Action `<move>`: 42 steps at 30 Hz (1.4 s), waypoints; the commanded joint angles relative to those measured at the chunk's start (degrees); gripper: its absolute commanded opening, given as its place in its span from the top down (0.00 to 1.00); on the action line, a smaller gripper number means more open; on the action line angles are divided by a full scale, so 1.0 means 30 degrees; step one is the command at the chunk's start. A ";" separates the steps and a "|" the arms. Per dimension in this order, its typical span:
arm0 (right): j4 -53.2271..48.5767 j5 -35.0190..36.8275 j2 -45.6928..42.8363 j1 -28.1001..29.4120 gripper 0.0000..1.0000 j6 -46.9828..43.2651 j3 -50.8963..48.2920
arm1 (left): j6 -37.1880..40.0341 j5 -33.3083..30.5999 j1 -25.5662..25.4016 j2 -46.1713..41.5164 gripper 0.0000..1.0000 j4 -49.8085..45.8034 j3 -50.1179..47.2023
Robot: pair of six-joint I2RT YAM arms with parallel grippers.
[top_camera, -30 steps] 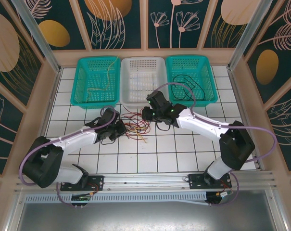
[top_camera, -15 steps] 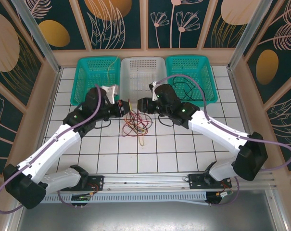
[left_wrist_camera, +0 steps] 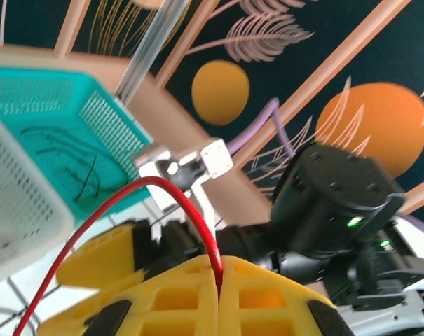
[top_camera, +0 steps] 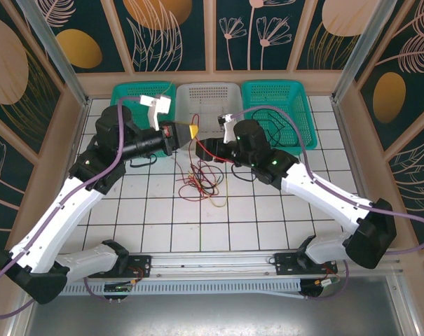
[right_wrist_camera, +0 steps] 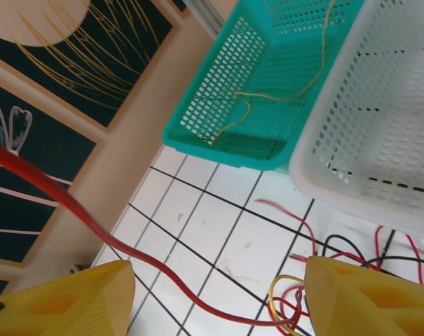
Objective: Untangle the cables
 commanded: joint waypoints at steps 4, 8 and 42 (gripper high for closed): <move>0.2719 -0.2950 -0.0561 -0.0477 0.32 0.0521 -0.1069 | -0.2187 0.0593 -0.0066 -0.0037 1.00 0.4447 0.1465; 0.3155 -0.3302 -0.0385 -0.0478 0.32 0.0816 -0.1243 | -0.3108 0.0708 -0.0086 0.0419 1.00 0.5209 0.2546; 0.3130 -0.5346 -0.1202 -0.2194 0.26 -0.1808 0.0366 | -0.5705 0.2018 0.0784 0.1589 1.00 0.6642 0.3045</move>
